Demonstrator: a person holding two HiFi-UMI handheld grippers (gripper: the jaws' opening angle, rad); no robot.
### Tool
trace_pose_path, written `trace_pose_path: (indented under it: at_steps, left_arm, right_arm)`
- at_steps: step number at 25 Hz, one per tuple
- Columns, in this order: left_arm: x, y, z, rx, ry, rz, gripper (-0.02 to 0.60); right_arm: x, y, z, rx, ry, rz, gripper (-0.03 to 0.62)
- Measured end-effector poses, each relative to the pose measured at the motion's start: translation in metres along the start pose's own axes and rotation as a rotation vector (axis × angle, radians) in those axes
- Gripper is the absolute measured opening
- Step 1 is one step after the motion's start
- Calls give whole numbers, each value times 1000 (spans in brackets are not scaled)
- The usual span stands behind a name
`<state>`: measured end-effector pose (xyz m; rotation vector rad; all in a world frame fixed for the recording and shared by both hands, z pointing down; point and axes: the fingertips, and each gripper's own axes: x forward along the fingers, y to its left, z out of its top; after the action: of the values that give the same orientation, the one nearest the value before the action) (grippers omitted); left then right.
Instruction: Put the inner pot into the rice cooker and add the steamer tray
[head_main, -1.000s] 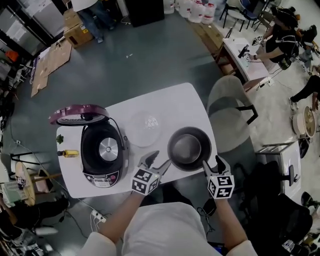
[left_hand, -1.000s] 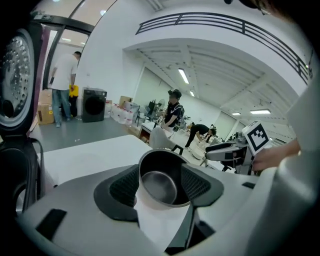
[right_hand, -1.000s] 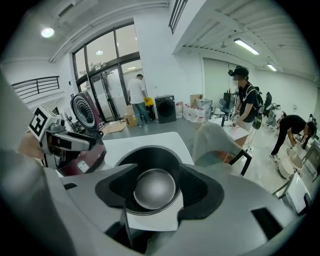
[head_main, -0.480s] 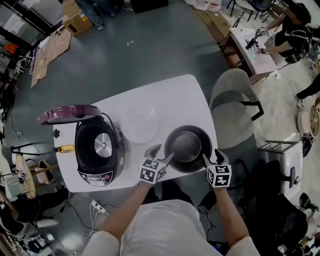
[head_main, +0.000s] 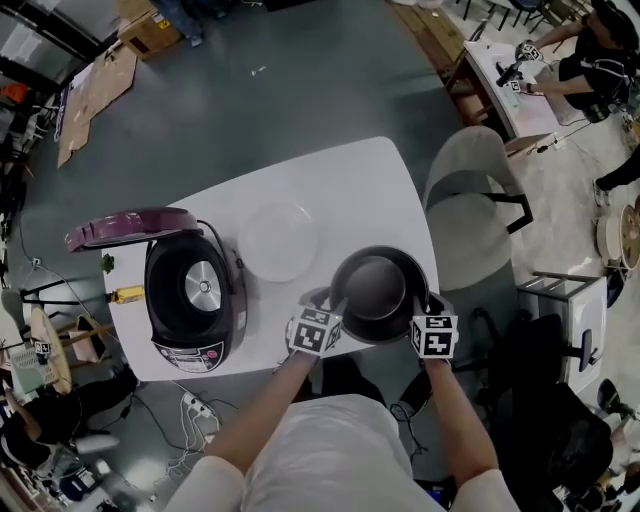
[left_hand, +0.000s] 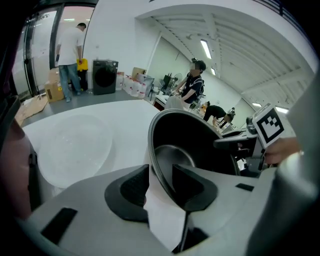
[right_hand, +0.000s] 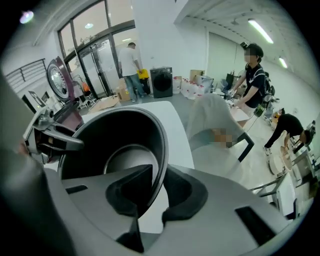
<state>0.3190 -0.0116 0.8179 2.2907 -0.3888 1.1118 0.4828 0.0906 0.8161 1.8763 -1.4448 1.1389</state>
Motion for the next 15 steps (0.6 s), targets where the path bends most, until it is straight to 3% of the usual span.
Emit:
trace_pose_path:
  at_steps: [2,15]
  left_arm:
    - [0,1,0,-3,6,18,129]
    - [-35,10,3,24,-33,99,107]
  right_arm:
    - [-1,-1,0,28,8,3,71]
    - [-27,26,25,-16,-52,10,63]
